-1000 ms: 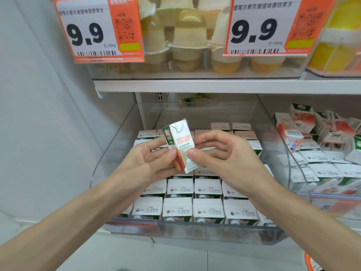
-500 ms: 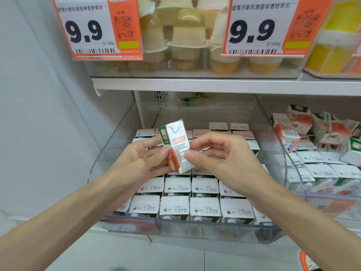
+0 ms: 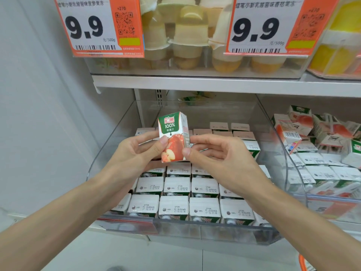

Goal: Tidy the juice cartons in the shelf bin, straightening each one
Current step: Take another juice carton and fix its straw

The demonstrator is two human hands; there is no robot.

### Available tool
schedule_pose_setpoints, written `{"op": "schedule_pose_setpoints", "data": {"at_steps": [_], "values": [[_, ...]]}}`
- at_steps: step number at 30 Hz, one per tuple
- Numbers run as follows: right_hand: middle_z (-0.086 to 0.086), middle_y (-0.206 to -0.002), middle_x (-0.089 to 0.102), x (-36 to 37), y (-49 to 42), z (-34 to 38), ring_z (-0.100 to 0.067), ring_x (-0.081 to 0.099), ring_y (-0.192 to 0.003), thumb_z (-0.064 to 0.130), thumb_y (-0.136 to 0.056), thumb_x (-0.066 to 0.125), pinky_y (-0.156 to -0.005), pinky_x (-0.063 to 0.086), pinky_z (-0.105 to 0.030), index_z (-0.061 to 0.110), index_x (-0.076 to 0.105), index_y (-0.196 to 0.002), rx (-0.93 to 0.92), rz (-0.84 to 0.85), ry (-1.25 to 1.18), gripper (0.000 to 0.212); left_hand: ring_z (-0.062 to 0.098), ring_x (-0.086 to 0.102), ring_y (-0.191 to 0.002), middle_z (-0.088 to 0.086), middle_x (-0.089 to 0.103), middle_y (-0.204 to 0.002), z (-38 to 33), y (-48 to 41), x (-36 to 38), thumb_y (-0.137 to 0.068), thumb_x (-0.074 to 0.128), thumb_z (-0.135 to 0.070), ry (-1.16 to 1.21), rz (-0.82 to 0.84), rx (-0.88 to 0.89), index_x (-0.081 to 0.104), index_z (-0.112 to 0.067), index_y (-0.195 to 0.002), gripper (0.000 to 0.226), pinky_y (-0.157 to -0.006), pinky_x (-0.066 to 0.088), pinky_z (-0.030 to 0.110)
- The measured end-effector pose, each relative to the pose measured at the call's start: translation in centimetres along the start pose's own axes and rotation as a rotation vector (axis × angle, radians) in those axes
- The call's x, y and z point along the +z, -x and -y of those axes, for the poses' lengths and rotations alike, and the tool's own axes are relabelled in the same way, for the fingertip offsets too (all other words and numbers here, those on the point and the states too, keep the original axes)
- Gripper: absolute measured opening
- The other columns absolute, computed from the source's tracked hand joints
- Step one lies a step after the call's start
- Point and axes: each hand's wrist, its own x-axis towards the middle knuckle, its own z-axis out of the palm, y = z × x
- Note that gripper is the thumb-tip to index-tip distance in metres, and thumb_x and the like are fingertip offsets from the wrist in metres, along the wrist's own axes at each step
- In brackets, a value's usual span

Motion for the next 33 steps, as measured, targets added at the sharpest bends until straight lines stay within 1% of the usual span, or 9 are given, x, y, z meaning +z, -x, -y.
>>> {"op": "schedule_pose_setpoints", "data": {"at_steps": [3, 6, 9, 13, 18, 22, 26, 29, 33], "values": [[0.013, -0.099, 0.08, 0.0, 0.04, -0.05, -0.001, 0.076, -0.089, 0.032, -0.093, 0.078, -0.083, 0.061, -0.019, 0.038, 0.072, -0.118, 0.024, -0.011, -0.007, 0.026, 0.027, 0.077, -0.109, 0.006, 0.08, -0.117, -0.05, 0.01, -0.23, -0.097, 0.067, -0.029, -0.008, -0.031, 0.013, 0.067, -0.018, -0.135, 0.039, -0.091, 0.063, 0.031], [0.012, -0.098, 0.081, -0.14, -0.05, 0.03, -0.003, 0.077, -0.087, 0.025, -0.099, 0.073, -0.083, 0.062, -0.024, 0.033, 0.071, -0.115, 0.042, -0.028, -0.033, 0.018, 0.028, 0.076, -0.111, 0.006, 0.079, -0.122, -0.03, 0.09, -0.57, -0.102, 0.061, -0.03, -0.005, 0.001, 0.029, 0.066, -0.02, -0.136, 0.036, -0.093, 0.063, 0.034], [0.011, -0.098, 0.082, -0.19, -0.08, 0.06, -0.003, 0.077, -0.089, 0.022, -0.1, 0.072, -0.084, 0.062, -0.024, 0.03, 0.072, -0.112, 0.033, -0.01, -0.032, 0.015, 0.03, 0.076, -0.113, 0.009, 0.078, -0.123, 0.19, -0.01, -0.72, -0.1, 0.063, -0.025, -0.012, 0.001, 0.046, 0.067, -0.018, -0.134, 0.035, -0.091, 0.064, 0.036], [0.009, -0.097, 0.082, -0.17, -0.01, -0.25, -0.007, 0.078, -0.09, 0.023, -0.098, 0.075, -0.089, 0.062, -0.028, 0.027, 0.074, -0.107, 0.011, 0.0, -0.015, 0.011, 0.029, 0.076, -0.11, 0.009, 0.079, -0.119, 0.42, -0.06, -0.68, -0.096, 0.064, -0.028, -0.02, -0.013, 0.044, 0.068, -0.019, -0.131, 0.036, -0.088, 0.065, 0.035], [0.005, -0.099, 0.082, -0.12, -0.08, -0.48, -0.01, 0.078, -0.091, 0.022, -0.094, 0.078, -0.092, 0.062, -0.029, 0.022, 0.075, -0.105, -0.028, 0.007, -0.008, 0.012, 0.027, 0.077, -0.108, 0.008, 0.08, -0.117, 0.35, -0.17, -0.73, -0.096, 0.063, -0.028, -0.004, 0.003, 0.041, 0.067, -0.019, -0.132, 0.037, -0.083, 0.063, 0.028], [0.005, -0.102, 0.081, -0.11, -0.22, -0.61, -0.009, 0.077, -0.096, 0.02, -0.094, 0.078, -0.095, 0.061, -0.03, 0.02, 0.076, -0.106, -0.05, 0.005, -0.013, 0.012, 0.028, 0.074, -0.115, 0.007, 0.079, -0.122, 0.35, -0.27, -0.73, -0.101, 0.06, -0.025, 0.004, 0.013, 0.057, 0.065, -0.019, -0.137, 0.037, -0.091, 0.062, 0.03], [0.009, -0.108, 0.08, -0.07, -0.37, -0.64, -0.007, 0.076, -0.1, 0.018, -0.095, 0.077, -0.097, 0.061, -0.031, 0.021, 0.076, -0.108, -0.066, -0.004, -0.002, 0.013, 0.019, 0.07, -0.124, 0.0, 0.075, -0.132, 0.36, -0.2, -0.48, -0.107, 0.05, -0.027, -0.014, 0.109, 0.066, 0.061, -0.017, -0.144, 0.04, -0.105, 0.056, 0.029], [0.013, -0.11, 0.079, -0.09, -0.4, -0.59, -0.01, 0.077, -0.097, 0.024, -0.095, 0.078, -0.097, 0.061, -0.036, 0.026, 0.077, -0.109, -0.062, -0.004, 0.033, 0.015, 0.021, 0.07, -0.125, 0.003, 0.074, -0.134, 0.27, -0.06, -0.09, -0.11, 0.041, -0.028, 0.042, 0.204, 0.023, 0.063, -0.014, -0.141, 0.041, -0.104, 0.056, 0.028], [0.016, -0.106, 0.079, -0.21, -0.32, -0.56, -0.007, 0.075, -0.091, 0.03, -0.091, 0.081, -0.093, 0.063, -0.037, 0.029, 0.081, -0.108, -0.048, -0.024, 0.067, 0.017, 0.029, 0.072, -0.122, 0.011, 0.074, -0.132, 0.14, -0.16, 0.05, -0.11, 0.04, -0.024, 0.143, 0.206, -0.038, 0.063, -0.008, -0.139, 0.041, -0.1, 0.06, 0.035]]}}
